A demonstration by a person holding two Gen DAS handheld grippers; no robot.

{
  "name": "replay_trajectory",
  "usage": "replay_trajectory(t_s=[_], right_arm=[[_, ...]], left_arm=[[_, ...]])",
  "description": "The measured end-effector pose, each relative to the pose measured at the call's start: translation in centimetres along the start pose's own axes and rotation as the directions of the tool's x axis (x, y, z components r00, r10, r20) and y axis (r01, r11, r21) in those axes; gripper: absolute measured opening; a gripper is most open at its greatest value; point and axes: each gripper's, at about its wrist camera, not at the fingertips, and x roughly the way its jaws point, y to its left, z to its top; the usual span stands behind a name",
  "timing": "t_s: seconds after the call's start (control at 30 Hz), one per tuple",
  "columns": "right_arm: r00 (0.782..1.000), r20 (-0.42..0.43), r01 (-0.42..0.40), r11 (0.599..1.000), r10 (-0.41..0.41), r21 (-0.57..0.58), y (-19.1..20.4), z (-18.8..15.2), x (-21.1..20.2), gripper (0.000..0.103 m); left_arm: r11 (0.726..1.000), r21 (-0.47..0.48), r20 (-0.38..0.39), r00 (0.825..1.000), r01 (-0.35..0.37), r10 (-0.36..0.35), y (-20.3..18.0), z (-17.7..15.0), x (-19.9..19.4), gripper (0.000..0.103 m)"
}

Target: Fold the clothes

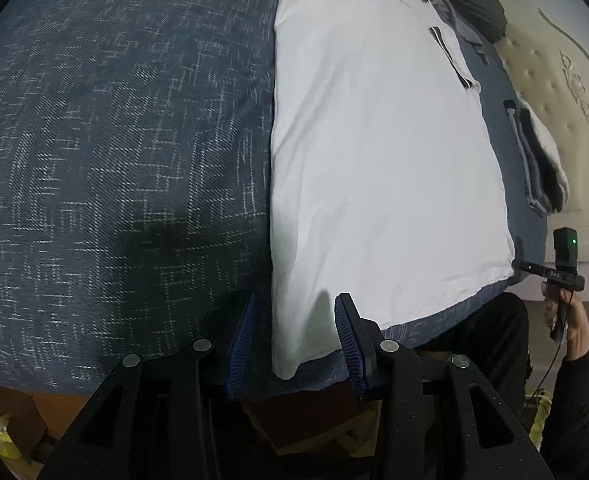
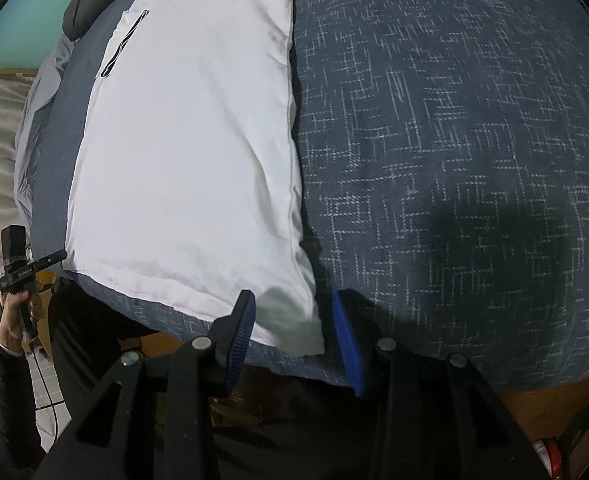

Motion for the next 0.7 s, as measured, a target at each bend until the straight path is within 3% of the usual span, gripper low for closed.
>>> replay_trajectory(t_s=[0.17,0.33,0.53,0.7], right_arm=[[1.000,-0.008,0.000,1.000,0.000,-0.002,-0.2,0.1,0.1,0.041],[1.000,0.001,-0.008,1.000,0.008,-0.022,-0.3,0.1,0.0,0.040],[1.000,0.015,-0.024,0.997,0.026,-0.076,0.8,0.1,0.1,0.008],[0.997,0.067,-0.042,0.994,0.049,-0.101,1.0,0.2,-1.6,0.005]], left_arm=[[1.000,0.015,-0.013,1.000,0.006,-0.006,-0.2,0.1,0.5,0.043],[0.999,0.035,-0.011,1.000,0.013,-0.013,-1.0,0.4,0.6,0.020],[0.998,0.057,0.004,1.000,-0.001,0.001,-1.3,1.0,0.4,0.004],[0.996,0.084,0.028,1.000,0.002,-0.005,-1.8,1.1,-0.9,0.003]])
